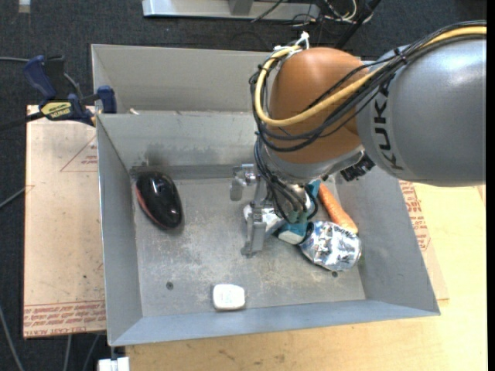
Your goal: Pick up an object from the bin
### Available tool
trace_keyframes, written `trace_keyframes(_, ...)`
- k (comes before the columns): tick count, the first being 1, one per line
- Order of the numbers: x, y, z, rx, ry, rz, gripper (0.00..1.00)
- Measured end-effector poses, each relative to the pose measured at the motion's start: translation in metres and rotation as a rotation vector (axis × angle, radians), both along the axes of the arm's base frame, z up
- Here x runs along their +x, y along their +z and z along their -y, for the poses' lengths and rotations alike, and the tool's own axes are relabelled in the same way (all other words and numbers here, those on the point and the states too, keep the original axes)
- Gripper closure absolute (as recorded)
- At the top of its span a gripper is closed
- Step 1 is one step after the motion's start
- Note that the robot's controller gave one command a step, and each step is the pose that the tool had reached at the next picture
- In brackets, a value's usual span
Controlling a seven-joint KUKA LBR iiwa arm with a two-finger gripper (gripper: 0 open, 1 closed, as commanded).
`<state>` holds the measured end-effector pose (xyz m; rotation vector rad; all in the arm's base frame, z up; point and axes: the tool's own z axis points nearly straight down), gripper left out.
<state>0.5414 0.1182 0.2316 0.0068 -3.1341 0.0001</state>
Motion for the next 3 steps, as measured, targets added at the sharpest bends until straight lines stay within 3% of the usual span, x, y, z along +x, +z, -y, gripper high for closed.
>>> trace_keyframes(1, 0.001, 0.005, 0.001, 0.001, -0.003, 0.008, 0.00)
trace_keyframes(2, 0.008, -0.016, 0.033, 0.003, -0.030, 0.006, 0.00)
trace_keyframes(3, 0.010, -0.038, 0.055, -0.001, 0.044, 0.006, 0.00)
